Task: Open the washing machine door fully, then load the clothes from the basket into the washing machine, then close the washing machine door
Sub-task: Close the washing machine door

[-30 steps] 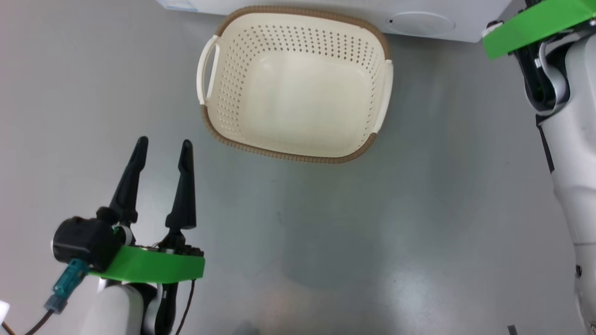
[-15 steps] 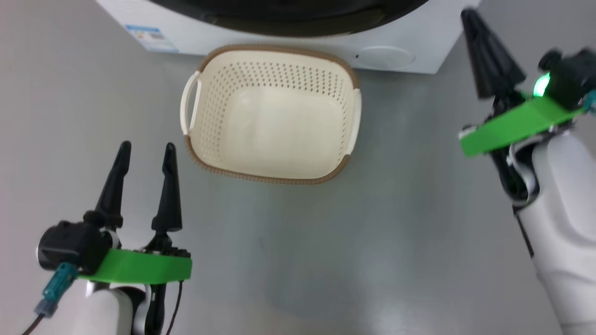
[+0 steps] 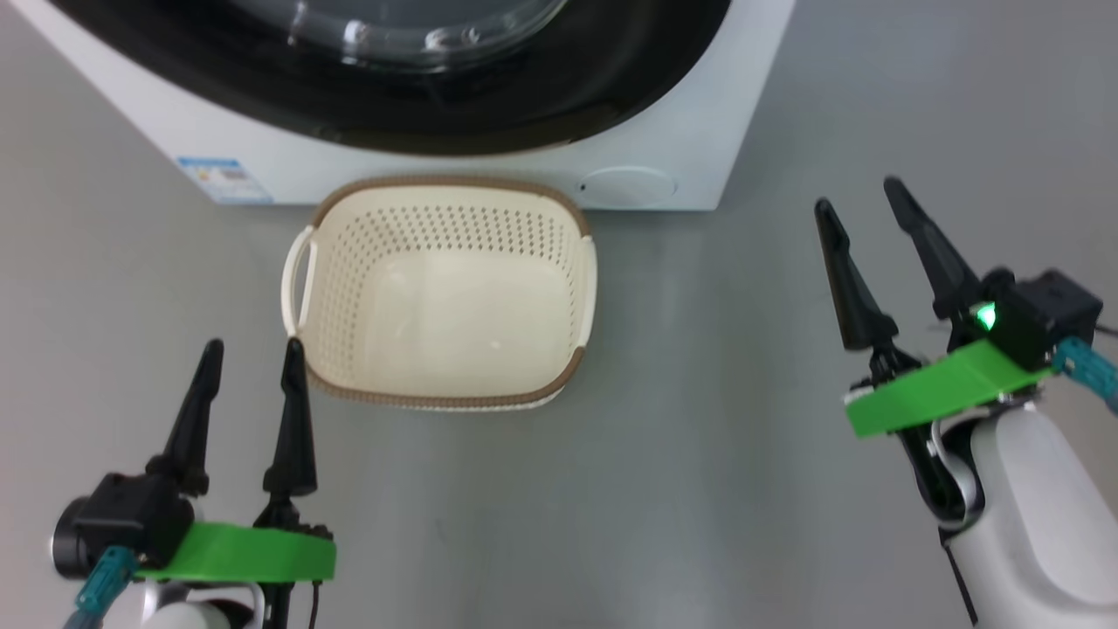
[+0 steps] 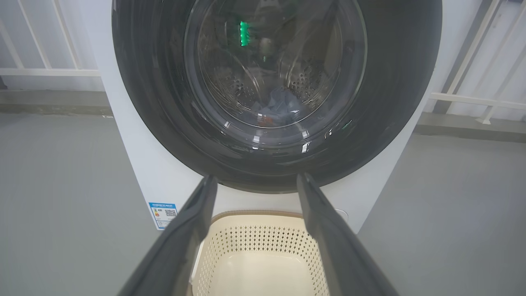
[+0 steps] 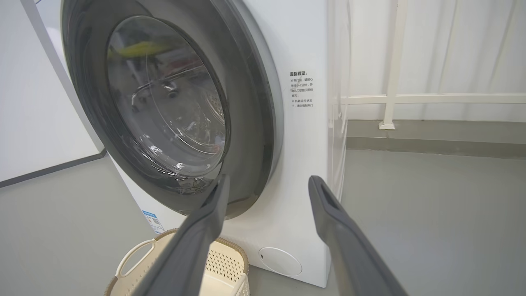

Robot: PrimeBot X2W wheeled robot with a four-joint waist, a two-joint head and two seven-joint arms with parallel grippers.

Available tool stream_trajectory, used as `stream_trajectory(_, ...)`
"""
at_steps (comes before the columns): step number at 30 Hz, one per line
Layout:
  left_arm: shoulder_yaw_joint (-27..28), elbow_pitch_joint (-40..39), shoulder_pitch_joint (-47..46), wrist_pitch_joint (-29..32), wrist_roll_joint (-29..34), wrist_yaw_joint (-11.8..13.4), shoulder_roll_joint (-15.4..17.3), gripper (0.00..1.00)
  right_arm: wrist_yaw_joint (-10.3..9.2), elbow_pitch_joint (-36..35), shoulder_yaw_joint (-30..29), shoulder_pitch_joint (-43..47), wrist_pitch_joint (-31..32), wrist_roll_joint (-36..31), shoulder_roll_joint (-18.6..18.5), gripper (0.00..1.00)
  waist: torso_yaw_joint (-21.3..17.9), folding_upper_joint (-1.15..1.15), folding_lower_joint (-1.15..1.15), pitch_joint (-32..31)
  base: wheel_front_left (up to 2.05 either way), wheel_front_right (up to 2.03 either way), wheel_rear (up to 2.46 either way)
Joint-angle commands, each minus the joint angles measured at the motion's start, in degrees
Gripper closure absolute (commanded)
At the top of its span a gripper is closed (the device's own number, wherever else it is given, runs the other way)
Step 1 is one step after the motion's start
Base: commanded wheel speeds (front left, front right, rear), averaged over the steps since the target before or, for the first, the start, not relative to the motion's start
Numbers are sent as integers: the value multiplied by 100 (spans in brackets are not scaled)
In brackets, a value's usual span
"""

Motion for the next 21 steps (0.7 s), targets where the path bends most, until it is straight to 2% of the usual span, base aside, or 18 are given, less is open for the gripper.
stream_trajectory(1, 242, -91, 99, -35, 68, 10, 109, 0, -34, -222, 37, 261, -21, -30, 87, 0, -297, 0, 0, -336, 0, 0, 0)
stream_trajectory(12, 405, -5, 559, -35, 96, 102, 109, 0, -34, -591, -296, 1297, -21, -109, 360, 0, -618, 0, 0, -958, 0, 0, 0)
stream_trajectory(21, 538, 7, 1077, -35, 101, 180, 109, 0, -34, -739, -496, 1997, -21, -237, 578, 0, -734, 0, 0, -1430, 0, 0, 0)
